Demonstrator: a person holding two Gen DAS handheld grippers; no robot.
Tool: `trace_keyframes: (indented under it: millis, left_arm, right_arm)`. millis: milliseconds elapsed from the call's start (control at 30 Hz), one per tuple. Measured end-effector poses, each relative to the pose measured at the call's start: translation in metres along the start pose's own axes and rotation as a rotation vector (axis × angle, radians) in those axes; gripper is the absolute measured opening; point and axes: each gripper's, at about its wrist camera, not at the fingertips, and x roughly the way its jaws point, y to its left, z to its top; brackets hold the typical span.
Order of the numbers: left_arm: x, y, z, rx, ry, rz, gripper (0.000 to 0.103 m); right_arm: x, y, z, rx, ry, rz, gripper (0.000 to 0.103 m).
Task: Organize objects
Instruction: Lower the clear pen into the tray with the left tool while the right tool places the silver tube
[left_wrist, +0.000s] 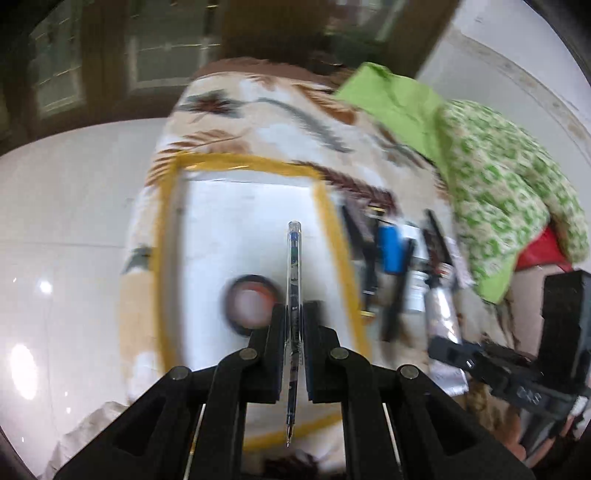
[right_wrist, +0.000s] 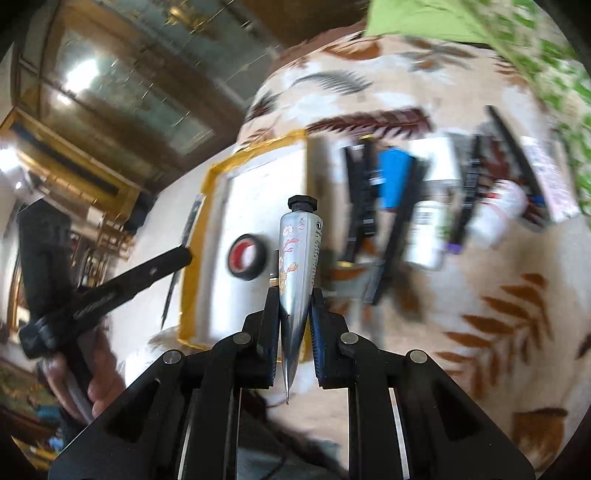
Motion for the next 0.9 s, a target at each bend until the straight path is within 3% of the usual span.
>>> trace_keyframes:
  millis: [200, 500, 900]
  left_arm:
    - [0.025, 0.047, 0.004, -0.105, 0.024, 0.013, 0.007]
    - [0.045, 0.056, 0.008, -0.121, 0.057, 0.017, 0.007]
    - [0.064, 0.062, 0.011, -0.119, 0.095, 0.060, 0.007]
  right_arm:
    - [0.054, 0.022, 0.002, -0.023, 0.110, 0.016, 0.015]
    - [0.110, 0.026, 0.006, 0.045, 0.230, -0.036, 0.015]
    - [0.137, 0.021, 0.011, 0.077, 0.250, -0.131, 0.015]
